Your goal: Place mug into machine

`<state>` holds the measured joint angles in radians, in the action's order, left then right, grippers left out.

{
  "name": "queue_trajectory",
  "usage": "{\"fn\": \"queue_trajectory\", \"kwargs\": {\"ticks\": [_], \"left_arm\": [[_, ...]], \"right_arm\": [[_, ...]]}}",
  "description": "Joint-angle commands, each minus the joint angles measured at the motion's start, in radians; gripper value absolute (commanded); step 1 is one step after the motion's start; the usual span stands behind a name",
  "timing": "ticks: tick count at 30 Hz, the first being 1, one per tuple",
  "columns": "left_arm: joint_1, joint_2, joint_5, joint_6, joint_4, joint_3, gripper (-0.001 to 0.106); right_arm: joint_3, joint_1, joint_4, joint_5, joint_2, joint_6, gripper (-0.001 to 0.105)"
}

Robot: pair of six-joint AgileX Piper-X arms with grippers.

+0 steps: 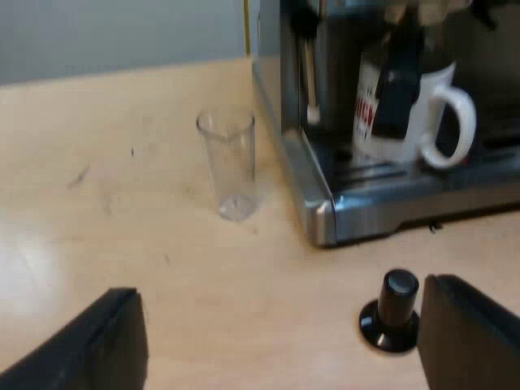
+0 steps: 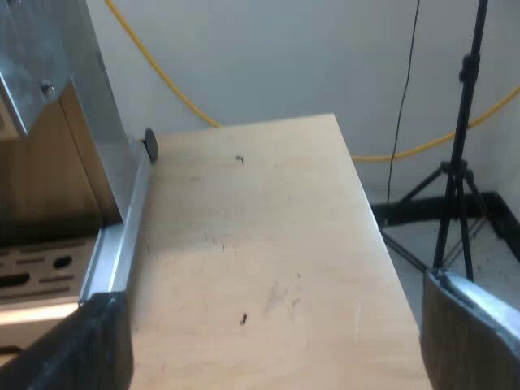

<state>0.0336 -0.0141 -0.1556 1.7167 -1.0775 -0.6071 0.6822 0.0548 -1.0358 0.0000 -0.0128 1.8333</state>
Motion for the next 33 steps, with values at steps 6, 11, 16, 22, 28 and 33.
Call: {"fn": "queue_trajectory", "kwargs": {"ticks": [6, 11, 16, 22, 28, 33], "left_arm": [[0.001, -0.137, 0.012, -0.002, 0.116, 0.122, 0.070], [0.001, -0.137, 0.012, -0.004, 0.145, 0.137, 0.070], [0.001, -0.137, 0.012, -0.004, 0.145, 0.137, 0.070], [0.001, -0.137, 0.012, -0.004, 0.145, 0.137, 0.070], [0.001, -0.137, 0.012, -0.004, 0.145, 0.137, 0.070], [0.001, -0.137, 0.012, -0.004, 0.145, 0.137, 0.070]], "right_arm": [[-0.091, 0.004, 0.006, 0.000, -0.039, 0.010, 0.072], [-0.149, 0.004, 0.006, 0.000, -0.039, 0.010, 0.072], [-0.168, 0.004, 0.031, 0.000, -0.037, 0.010, 0.072], [-0.168, 0.004, 0.031, 0.000, -0.037, 0.010, 0.072], [-0.168, 0.001, 0.031, 0.000, -0.037, 0.010, 0.072], [-0.168, 0.000, 0.031, 0.000, -0.037, 0.010, 0.072]]}}
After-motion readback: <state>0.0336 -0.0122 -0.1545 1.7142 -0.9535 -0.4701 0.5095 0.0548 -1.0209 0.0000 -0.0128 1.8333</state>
